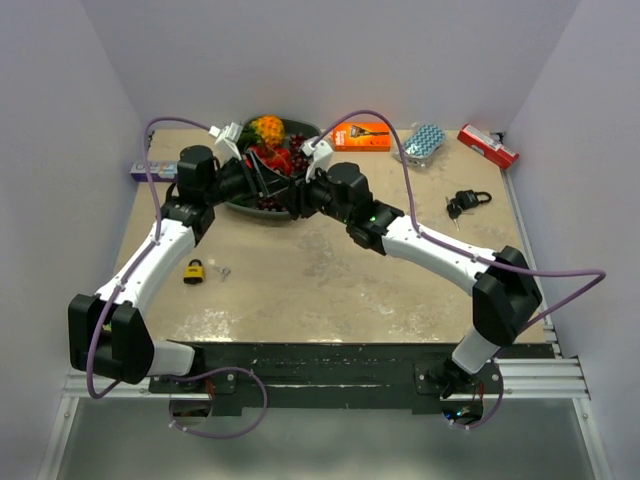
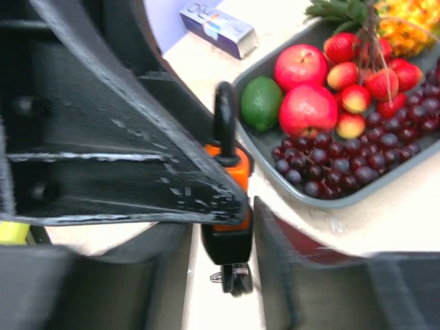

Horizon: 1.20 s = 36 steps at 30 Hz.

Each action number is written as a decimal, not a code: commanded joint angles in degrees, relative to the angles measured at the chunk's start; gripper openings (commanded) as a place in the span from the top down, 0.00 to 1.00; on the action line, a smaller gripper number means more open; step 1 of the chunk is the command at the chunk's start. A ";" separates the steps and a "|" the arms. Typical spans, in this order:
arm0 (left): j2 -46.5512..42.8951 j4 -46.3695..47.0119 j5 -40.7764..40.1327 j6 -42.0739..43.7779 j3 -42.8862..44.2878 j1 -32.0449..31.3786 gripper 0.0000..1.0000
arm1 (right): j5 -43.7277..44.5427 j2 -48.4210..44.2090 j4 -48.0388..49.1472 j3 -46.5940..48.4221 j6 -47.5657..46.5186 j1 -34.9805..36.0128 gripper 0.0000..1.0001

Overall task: Lock with the key
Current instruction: Lock the lock.

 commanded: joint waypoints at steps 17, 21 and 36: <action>-2.72 -2.97 0.82 0.84 5.37 3.00 1.00 | -6.42 -3.71 1.03 -1.53 -2.15 -1.63 0.57; -3.34 -3.26 1.26 0.66 4.40 3.00 1.00 | -7.13 -3.62 1.99 -1.44 -2.32 -1.72 0.60; -0.79 -0.03 -6.90 -4.96 4.66 3.70 1.00 | -11.43 -4.67 1.12 -5.74 -1.54 -1.28 1.00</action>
